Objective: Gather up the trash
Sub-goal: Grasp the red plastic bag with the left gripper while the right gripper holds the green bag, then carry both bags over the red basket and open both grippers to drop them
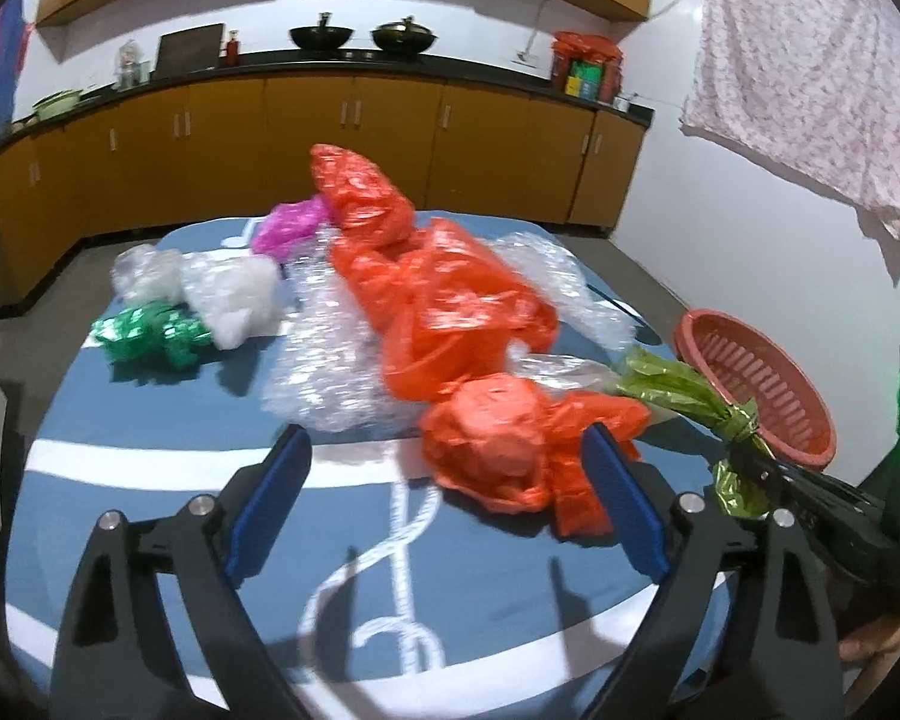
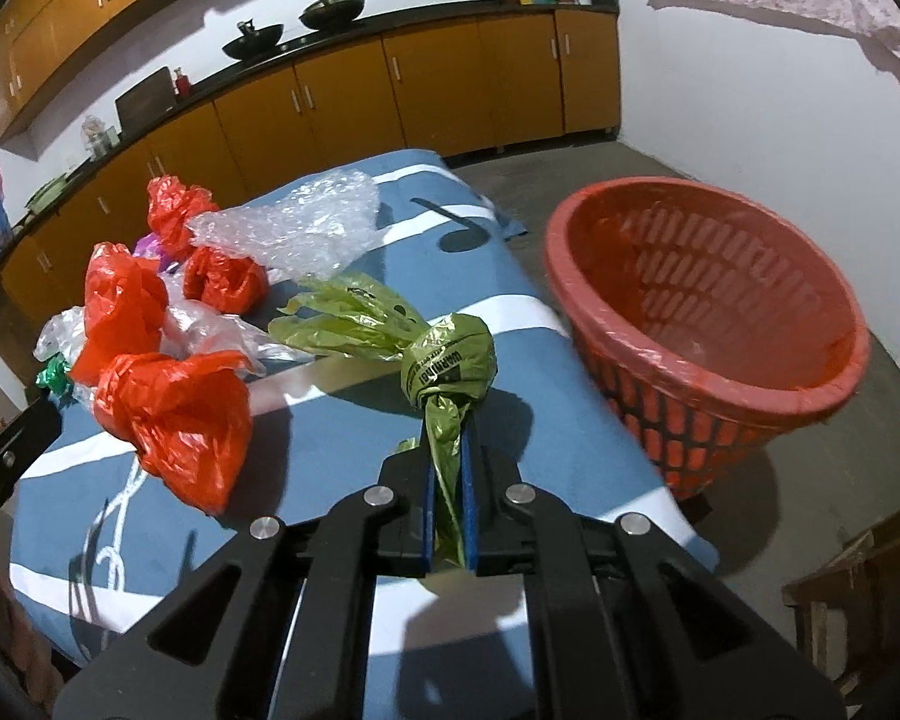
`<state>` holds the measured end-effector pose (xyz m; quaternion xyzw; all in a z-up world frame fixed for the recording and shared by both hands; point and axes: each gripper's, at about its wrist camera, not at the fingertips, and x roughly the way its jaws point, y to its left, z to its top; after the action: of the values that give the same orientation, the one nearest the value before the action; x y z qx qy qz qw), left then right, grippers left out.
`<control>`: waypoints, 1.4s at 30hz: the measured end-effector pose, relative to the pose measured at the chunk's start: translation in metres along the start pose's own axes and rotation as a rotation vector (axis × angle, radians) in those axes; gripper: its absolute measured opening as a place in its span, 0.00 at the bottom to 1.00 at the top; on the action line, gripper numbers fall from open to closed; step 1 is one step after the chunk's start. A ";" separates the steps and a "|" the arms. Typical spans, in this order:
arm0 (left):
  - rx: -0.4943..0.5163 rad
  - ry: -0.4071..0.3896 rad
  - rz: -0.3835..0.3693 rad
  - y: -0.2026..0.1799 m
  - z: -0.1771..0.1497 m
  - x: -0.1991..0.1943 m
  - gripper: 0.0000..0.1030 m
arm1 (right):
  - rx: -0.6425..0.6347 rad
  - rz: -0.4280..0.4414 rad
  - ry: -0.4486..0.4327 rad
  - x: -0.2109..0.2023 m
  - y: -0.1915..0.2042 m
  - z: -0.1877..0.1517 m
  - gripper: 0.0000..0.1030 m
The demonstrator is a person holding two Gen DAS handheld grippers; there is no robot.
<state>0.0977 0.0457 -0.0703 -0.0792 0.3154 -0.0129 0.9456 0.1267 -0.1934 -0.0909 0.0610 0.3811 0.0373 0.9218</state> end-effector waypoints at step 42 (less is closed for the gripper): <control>0.062 0.018 -0.136 -0.028 0.019 -0.006 0.19 | 0.014 0.000 -0.101 -0.049 -0.013 0.013 0.07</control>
<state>0.1049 0.0212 -0.0477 -0.0709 0.3171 -0.0875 0.9417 0.1012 -0.2132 -0.0493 0.0691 0.3345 0.0313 0.9393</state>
